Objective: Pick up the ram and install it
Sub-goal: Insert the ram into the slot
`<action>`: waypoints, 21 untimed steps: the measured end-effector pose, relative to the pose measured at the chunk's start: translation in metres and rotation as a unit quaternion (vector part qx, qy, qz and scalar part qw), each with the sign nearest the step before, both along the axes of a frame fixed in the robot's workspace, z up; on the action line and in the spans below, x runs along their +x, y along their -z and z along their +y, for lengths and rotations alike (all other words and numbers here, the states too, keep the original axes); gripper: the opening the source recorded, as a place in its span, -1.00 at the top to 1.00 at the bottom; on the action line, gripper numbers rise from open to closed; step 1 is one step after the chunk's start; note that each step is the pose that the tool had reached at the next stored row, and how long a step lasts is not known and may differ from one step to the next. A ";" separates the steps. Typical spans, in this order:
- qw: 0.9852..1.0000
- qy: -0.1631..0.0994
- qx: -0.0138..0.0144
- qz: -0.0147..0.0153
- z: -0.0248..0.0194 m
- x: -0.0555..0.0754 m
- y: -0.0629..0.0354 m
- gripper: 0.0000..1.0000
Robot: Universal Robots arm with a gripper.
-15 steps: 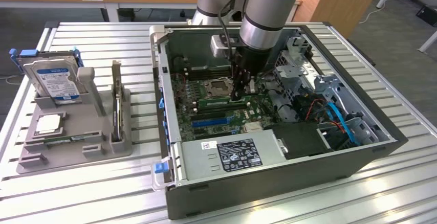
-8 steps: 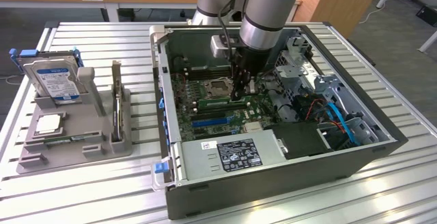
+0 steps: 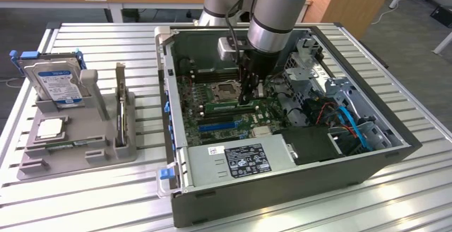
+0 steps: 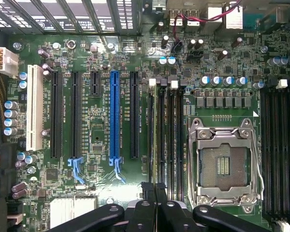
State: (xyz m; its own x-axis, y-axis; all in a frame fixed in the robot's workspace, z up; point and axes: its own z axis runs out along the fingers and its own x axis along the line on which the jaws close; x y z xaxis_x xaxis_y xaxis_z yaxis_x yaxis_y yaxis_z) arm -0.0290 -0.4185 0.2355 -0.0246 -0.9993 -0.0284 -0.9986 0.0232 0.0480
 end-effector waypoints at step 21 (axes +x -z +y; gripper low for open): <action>1.000 -0.012 0.000 0.000 0.0000 0.000 0.0004 0.76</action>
